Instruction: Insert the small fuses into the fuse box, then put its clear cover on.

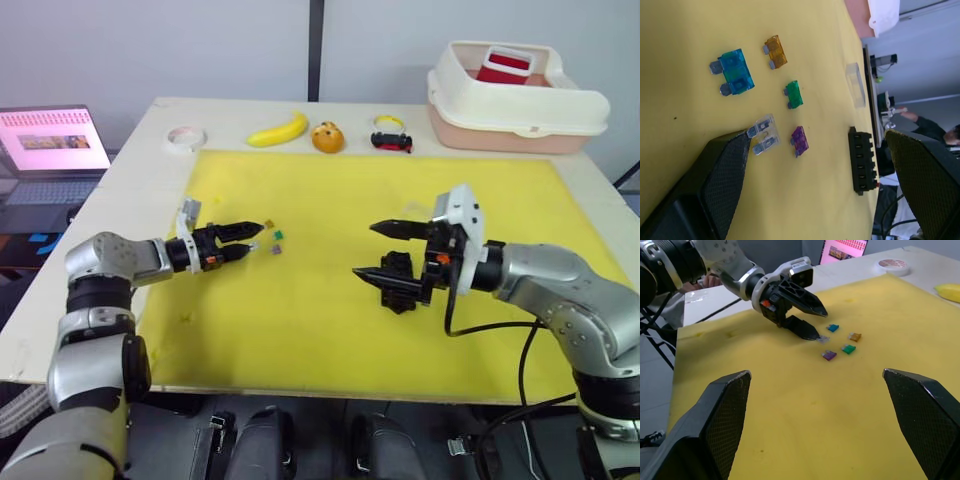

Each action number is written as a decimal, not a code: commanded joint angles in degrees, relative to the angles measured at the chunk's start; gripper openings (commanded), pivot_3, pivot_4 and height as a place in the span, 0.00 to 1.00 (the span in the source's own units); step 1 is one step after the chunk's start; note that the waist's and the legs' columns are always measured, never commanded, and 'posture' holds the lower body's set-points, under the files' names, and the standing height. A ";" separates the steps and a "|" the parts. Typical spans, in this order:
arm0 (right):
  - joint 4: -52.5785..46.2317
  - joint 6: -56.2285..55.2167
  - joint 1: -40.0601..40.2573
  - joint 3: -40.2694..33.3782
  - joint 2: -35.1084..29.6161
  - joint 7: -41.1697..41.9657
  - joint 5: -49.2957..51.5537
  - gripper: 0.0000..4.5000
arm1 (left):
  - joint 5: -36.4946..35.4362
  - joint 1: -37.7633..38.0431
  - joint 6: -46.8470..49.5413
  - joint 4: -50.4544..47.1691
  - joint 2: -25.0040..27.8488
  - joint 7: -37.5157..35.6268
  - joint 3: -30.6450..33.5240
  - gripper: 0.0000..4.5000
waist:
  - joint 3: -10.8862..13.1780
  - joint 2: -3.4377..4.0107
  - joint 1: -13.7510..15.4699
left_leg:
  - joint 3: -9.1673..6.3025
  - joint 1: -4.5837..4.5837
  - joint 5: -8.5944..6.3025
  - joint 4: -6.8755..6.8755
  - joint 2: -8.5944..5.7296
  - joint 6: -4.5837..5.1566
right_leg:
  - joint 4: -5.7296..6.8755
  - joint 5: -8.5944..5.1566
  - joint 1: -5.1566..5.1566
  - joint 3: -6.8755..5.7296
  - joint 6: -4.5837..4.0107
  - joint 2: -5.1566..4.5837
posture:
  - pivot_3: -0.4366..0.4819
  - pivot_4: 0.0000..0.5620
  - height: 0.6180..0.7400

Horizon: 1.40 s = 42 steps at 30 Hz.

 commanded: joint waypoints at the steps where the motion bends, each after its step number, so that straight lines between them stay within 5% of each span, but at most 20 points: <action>1: -1.33 -0.95 -0.79 -0.55 0.24 -0.42 -0.28 1.00 | 1.42 -0.90 -1.15 1.42 -0.65 0.17 -0.87 1.00 | 0.00 0.00 0.16 | 0.00 0.00 0.00 0.00 0.00 0.01 | 0.00 0.00 0.00 0.00 0.00 0.00 | 0.48 0.27 1.00; 7: -1.61 -0.96 -0.13 -0.91 0.14 -0.86 -0.53 1.00 | 2.65 -0.29 -2.99 2.54 -1.60 -0.95 -1.84 1.00 | -0.01 0.01 0.19 | -0.01 0.00 -0.03 0.00 0.00 0.05 | 0.00 0.00 0.01 0.00 0.00 0.00 | 0.48 0.27 1.00; 12: -1.50 -0.96 -0.18 -0.94 0.06 -0.88 -0.73 1.00 | 3.43 -0.08 -4.09 4.29 -2.27 -0.33 -0.81 0.60 | -0.01 0.02 0.21 | -0.01 0.00 -0.03 0.01 0.00 0.06 | -0.01 0.00 0.01 0.00 -0.01 -0.02 | 0.48 0.27 1.00; 38: -1.57 -0.80 0.22 -0.93 0.02 -0.76 -1.68 1.00 | 4.93 1.00 -7.06 5.32 -4.45 -1.02 -0.61 0.60 | -0.02 0.03 0.26 | -0.01 0.00 -0.08 0.00 -0.10 0.15 | -0.02 0.00 0.00 -0.11 -0.01 -0.26 | 0.48 0.27 1.00; 42: -1.97 -0.70 0.67 -1.01 -0.02 -0.97 -1.52 1.00 | 5.43 1.52 -8.59 5.83 -4.45 -0.31 -0.07 0.29 | -0.02 0.03 0.18 | -0.01 0.00 -0.11 0.00 -0.17 0.20 | -0.03 0.00 0.01 -0.15 -0.01 -0.36 | 0.48 0.27 1.00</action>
